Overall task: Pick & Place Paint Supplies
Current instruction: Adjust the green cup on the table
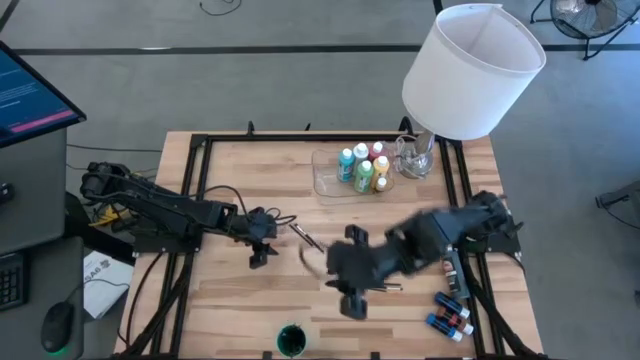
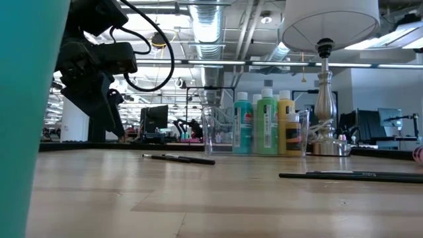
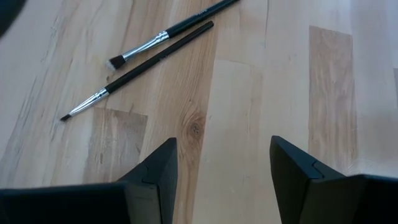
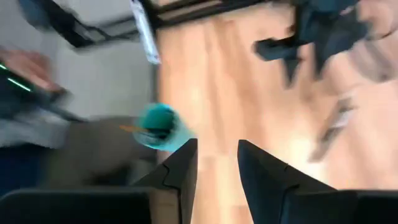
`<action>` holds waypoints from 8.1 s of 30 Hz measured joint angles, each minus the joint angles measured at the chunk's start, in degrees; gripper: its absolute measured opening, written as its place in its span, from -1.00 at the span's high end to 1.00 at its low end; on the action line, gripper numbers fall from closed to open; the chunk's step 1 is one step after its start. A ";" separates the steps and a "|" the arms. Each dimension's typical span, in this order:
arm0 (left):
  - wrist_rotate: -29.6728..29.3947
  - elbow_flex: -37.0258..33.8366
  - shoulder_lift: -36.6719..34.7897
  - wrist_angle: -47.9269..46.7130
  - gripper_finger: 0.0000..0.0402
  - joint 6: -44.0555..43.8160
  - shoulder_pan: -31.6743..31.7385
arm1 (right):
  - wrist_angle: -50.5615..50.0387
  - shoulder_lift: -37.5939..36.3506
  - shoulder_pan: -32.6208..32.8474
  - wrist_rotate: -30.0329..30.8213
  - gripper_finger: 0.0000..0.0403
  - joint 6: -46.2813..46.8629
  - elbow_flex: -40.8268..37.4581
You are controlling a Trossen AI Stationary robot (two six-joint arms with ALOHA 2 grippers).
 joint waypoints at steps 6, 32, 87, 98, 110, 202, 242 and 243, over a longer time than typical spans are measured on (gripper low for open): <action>0.04 0.00 0.00 -1.89 0.24 -4.77 -0.94 | -3.67 2.84 7.83 21.93 0.46 -10.23 -2.13; 5.60 0.00 0.00 12.78 0.24 -29.43 -27.44 | 90.24 -24.91 10.19 23.38 0.46 -31.46 -80.29; -32.82 31.67 47.87 49.11 0.61 -42.20 -56.82 | 125.85 -19.77 7.25 4.53 0.46 -26.04 -95.80; -49.18 43.29 43.89 17.52 0.99 -37.66 -59.43 | 125.39 -19.77 7.68 4.56 0.46 -26.08 -95.80; -47.09 47.25 49.18 2.71 1.00 -54.87 -59.71 | 124.49 -19.77 7.19 4.54 0.46 -26.24 -95.80; -64.40 45.90 48.37 -1.62 0.07 -43.71 -51.37 | 122.50 -19.83 5.63 4.51 0.46 -26.65 -95.82; -64.71 45.86 48.37 -3.75 0.07 -41.10 -45.95 | 113.50 -19.81 5.74 4.53 0.46 -23.88 -95.82; -64.98 45.86 48.37 -4.04 0.07 -41.10 -45.84 | 113.50 -19.81 5.74 4.53 0.46 -23.88 -95.82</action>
